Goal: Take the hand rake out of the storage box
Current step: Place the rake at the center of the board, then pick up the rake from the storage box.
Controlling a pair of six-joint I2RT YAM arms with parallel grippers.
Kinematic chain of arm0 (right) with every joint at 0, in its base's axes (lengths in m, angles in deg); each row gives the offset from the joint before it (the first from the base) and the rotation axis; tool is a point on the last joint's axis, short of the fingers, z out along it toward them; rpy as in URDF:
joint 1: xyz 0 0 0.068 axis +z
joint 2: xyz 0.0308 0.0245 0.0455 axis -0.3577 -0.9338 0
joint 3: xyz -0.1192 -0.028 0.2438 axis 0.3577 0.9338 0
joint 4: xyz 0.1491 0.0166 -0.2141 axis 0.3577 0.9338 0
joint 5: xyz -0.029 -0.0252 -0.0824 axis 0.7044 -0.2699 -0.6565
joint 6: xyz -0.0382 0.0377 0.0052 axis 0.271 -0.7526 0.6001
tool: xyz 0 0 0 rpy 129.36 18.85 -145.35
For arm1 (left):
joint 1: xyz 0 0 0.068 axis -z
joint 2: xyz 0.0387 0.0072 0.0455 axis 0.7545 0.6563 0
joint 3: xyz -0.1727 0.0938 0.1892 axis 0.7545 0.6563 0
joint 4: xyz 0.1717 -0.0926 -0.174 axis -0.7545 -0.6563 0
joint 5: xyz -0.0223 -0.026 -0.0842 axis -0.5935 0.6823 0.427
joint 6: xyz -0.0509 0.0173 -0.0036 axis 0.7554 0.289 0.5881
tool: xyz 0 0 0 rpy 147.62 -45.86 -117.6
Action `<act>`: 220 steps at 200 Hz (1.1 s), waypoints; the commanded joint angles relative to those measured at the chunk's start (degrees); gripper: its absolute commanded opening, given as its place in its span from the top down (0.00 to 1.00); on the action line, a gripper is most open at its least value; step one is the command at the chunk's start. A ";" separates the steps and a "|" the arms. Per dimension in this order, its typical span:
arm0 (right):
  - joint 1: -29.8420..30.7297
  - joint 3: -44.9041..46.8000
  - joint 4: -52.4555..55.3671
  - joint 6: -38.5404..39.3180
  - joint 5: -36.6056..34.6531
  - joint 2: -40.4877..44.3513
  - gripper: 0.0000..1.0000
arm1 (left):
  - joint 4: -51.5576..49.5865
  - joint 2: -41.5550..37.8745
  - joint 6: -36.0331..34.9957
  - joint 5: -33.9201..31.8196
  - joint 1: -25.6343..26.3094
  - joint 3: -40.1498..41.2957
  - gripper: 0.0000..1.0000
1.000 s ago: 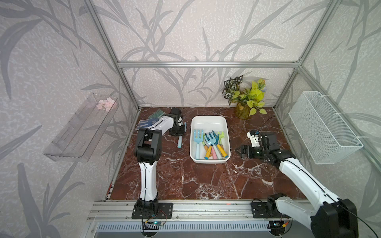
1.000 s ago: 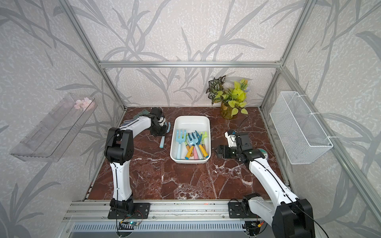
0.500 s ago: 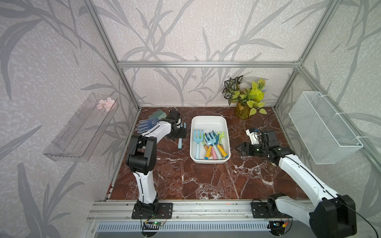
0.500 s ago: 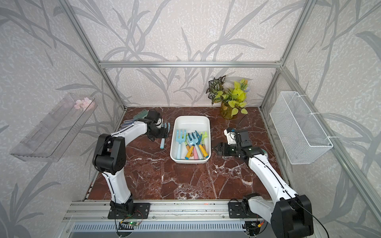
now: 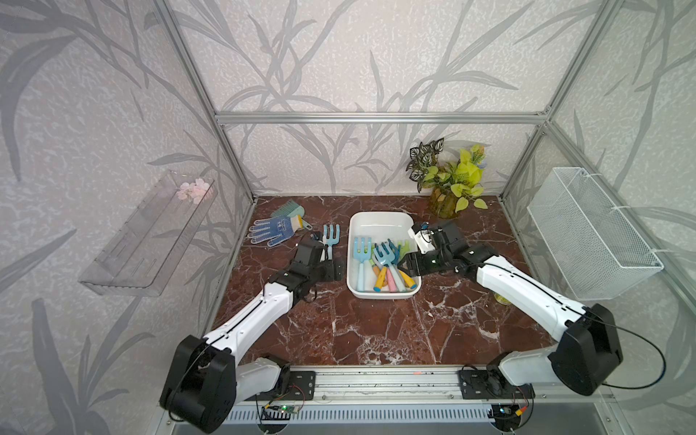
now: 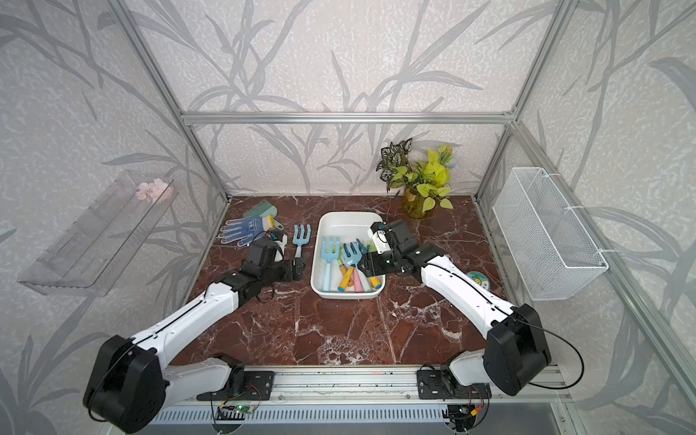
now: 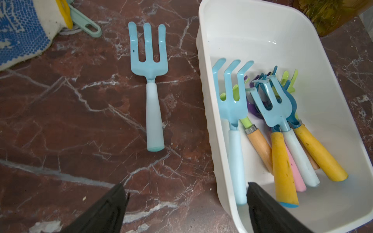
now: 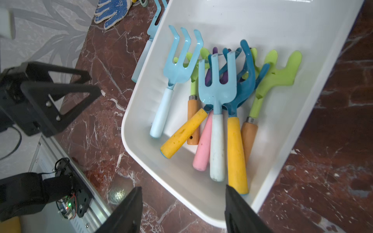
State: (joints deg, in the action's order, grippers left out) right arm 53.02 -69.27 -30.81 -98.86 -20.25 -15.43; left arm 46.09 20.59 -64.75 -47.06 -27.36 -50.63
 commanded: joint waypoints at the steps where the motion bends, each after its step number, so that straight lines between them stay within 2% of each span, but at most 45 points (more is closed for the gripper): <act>1: 3.03 -5.43 2.66 -3.23 -6.78 -5.04 0.36 | 6.99 -5.47 4.14 -2.97 2.05 5.05 0.06; 15: 5.73 -8.83 4.01 -4.51 -9.83 -8.27 0.36 | 8.32 -8.96 4.42 -3.35 2.92 7.49 0.04; 21: 6.93 -10.60 4.77 -5.08 -11.32 -9.66 0.36 | 8.79 -10.27 4.55 -3.65 3.04 8.39 0.00; 36: 9.81 -14.10 6.24 -6.90 -14.78 -13.01 0.37 | 10.02 -12.61 5.46 -4.65 3.10 10.68 0.00; 63: 13.65 -20.84 9.39 -9.99 -17.27 -20.32 0.26 | 12.40 -14.61 5.79 -4.01 3.01 13.19 0.00; 93: 17.59 -26.60 10.84 -12.33 -21.58 -26.19 0.23 | 11.59 -15.76 5.84 -2.52 3.10 13.79 0.00; 158: 20.24 -28.99 7.72 -16.24 -27.10 -32.82 0.32 | 12.71 -24.73 7.44 -6.04 3.16 19.06 0.00; 220: 20.15 -31.96 5.79 -18.25 -30.04 -38.31 0.40 | 12.50 -24.25 7.55 -6.07 3.13 18.99 0.00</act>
State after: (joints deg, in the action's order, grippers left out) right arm 73.30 -99.17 -23.60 -114.97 -47.53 -51.91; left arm 57.59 -3.67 -57.45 -52.37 -24.27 -32.06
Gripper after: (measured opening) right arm 0.611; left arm 0.997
